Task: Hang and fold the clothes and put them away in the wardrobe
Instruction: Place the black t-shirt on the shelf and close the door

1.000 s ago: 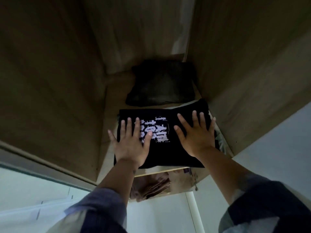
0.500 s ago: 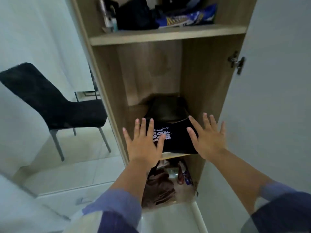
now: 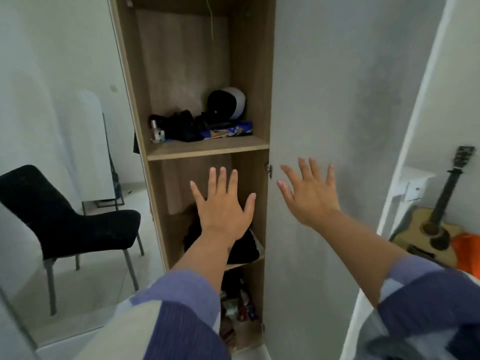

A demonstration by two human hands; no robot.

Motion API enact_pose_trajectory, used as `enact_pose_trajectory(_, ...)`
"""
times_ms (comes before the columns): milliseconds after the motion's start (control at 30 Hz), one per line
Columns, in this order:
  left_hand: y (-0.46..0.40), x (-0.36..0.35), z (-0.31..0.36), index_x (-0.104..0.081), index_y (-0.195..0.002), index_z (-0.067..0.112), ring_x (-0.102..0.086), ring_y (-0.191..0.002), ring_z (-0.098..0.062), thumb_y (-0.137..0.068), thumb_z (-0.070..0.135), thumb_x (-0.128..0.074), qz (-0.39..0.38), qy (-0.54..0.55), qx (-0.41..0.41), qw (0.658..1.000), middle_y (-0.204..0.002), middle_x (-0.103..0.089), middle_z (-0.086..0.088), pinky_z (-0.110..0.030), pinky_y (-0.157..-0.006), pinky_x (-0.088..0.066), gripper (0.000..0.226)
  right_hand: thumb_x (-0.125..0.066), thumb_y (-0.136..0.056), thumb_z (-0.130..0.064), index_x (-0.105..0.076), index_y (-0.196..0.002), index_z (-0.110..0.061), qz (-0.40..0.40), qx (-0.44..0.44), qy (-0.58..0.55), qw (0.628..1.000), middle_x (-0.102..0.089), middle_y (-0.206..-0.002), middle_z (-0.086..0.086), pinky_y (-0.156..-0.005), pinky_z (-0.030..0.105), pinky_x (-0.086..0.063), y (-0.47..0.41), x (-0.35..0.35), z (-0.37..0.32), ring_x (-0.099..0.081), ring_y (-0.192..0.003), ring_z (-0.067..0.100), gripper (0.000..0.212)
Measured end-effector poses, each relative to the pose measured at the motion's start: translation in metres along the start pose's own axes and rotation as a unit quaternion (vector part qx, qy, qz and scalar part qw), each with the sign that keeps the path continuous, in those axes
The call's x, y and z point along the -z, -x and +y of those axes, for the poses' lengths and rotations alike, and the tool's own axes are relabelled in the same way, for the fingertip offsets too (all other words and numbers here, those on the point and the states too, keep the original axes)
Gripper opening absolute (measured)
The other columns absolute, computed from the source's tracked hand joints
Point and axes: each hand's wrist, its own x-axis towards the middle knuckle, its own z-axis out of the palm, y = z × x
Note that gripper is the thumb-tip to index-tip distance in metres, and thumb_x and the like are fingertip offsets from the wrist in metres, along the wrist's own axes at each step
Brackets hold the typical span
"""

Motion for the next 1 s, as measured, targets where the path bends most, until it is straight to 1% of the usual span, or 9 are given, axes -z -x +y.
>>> enact_pose_trajectory(233, -0.026, 0.068, 0.121, -0.008, -0.152, 0.023, 0.011, -0.147, -0.019, -0.093, 0.058, -0.027, 0.121, 0.069, -0.088, 0.986, -0.161, 0.0, 0.0, -0.06, -0.114, 0.005, 0.071, -0.022, -0.096, -0.044, -0.043, -0.138, -0.024, 0.287, -0.007, 0.014, 0.958, -0.023, -0.156, 0.014, -0.116, 0.058, -0.005, 0.002, 0.11, 0.088, -0.013, -0.146, 0.031, 0.05)
enact_pose_trajectory(333, -0.025, 0.075, 0.166, -0.004, -0.152, 0.023, 0.012, -0.147, -0.018, -0.091, 0.065, -0.025, 0.132, 0.099, -0.117, 0.979, -0.161, 0.002, 0.001, -0.06, -0.114, 0.006, 0.077, -0.033, -0.098, -0.038, -0.029, -0.147, -0.026, 0.344, -0.003, -0.019, 0.939, -0.013, -0.159, 0.012, -0.116, 0.055, -0.005, 0.009, 0.127, 0.126, -0.012, -0.146, 0.031, 0.051)
enact_pose_trajectory(433, -0.023, 0.074, 0.2, 0.007, -0.152, 0.023, 0.019, -0.146, -0.019, -0.083, 0.078, -0.014, 0.129, 0.082, -0.132, 0.979, -0.16, 0.013, 0.002, -0.061, -0.112, 0.011, 0.091, -0.03, -0.1, -0.04, -0.011, -0.152, -0.02, 0.275, -0.037, -0.233, 0.932, -0.019, -0.158, 0.007, -0.115, 0.047, -0.021, 0.013, 0.13, 0.148, -0.023, -0.142, 0.025, 0.059)
enact_pose_trajectory(500, -0.02, 0.072, 0.214, 0.016, -0.15, 0.022, 0.022, -0.144, -0.02, -0.079, 0.082, -0.014, 0.126, 0.055, -0.14, 0.981, -0.159, 0.019, 0.001, -0.062, -0.111, 0.012, 0.097, -0.025, -0.099, -0.044, -0.038, -0.139, -0.016, 0.205, -0.059, -0.321, 0.923, -0.048, -0.138, 0.008, -0.107, 0.047, -0.032, 0.013, 0.124, 0.15, -0.038, -0.132, 0.028, 0.05)
enact_pose_trajectory(533, -0.019, 0.071, 0.217, 0.019, -0.149, 0.022, 0.023, -0.144, -0.02, -0.079, 0.081, -0.018, 0.122, 0.048, -0.14, 0.981, -0.158, 0.022, 0.001, -0.062, -0.111, 0.012, 0.098, -0.02, -0.097, -0.048, -0.052, -0.117, -0.017, 0.186, -0.055, -0.325, 0.926, -0.057, -0.12, 0.005, -0.105, 0.05, -0.033, 0.015, 0.12, 0.147, -0.042, -0.127, 0.031, 0.049)
enact_pose_trajectory(567, -0.018, 0.068, 0.219, 0.023, -0.147, 0.021, 0.024, -0.144, -0.02, -0.079, 0.081, -0.022, 0.118, 0.044, -0.137, 0.982, -0.157, 0.024, 0.001, -0.062, -0.111, 0.013, 0.1, -0.015, -0.093, -0.052, -0.053, -0.099, -0.018, 0.18, -0.048, -0.326, 0.927, -0.058, -0.108, 0.002, -0.105, 0.054, -0.031, 0.016, 0.116, 0.144, -0.043, -0.126, 0.031, 0.051)
enact_pose_trajectory(633, -0.015, 0.065, 0.215, 0.027, -0.145, 0.021, 0.026, -0.143, -0.02, -0.077, 0.082, -0.026, 0.113, 0.035, -0.122, 0.985, -0.156, 0.028, 0.001, -0.062, -0.109, 0.015, 0.106, -0.012, -0.093, -0.05, -0.052, -0.105, -0.018, 0.184, -0.046, -0.318, 0.929, -0.057, -0.117, 0.001, -0.11, 0.058, -0.021, 0.018, 0.108, 0.14, -0.033, -0.137, 0.027, 0.052)
enact_pose_trajectory(767, -0.012, 0.06, 0.183, 0.037, -0.14, 0.023, 0.029, -0.142, -0.021, -0.07, 0.089, -0.028, 0.116, 0.016, -0.091, 0.989, -0.153, 0.033, 0.001, -0.064, -0.11, 0.012, 0.116, -0.022, -0.103, -0.027, -0.028, -0.148, -0.016, 0.199, 0.023, -0.275, 0.94, -0.036, -0.151, -0.002, -0.114, 0.05, -0.013, 0.02, 0.096, 0.139, -0.014, -0.146, 0.025, 0.047)
enact_pose_trajectory(1000, 0.009, 0.078, 0.103, 0.031, -0.143, 0.024, 0.017, -0.146, -0.026, -0.072, 0.077, -0.033, 0.199, -0.07, -0.12, 0.97, -0.157, 0.023, -0.004, -0.063, -0.111, 0.007, 0.11, -0.024, -0.103, -0.038, 0.017, -0.142, -0.042, 0.157, 0.152, -0.248, 0.944, 0.006, -0.161, -0.006, -0.117, 0.052, 0.0, 0.004, 0.079, 0.075, 0.005, -0.148, 0.021, 0.056)
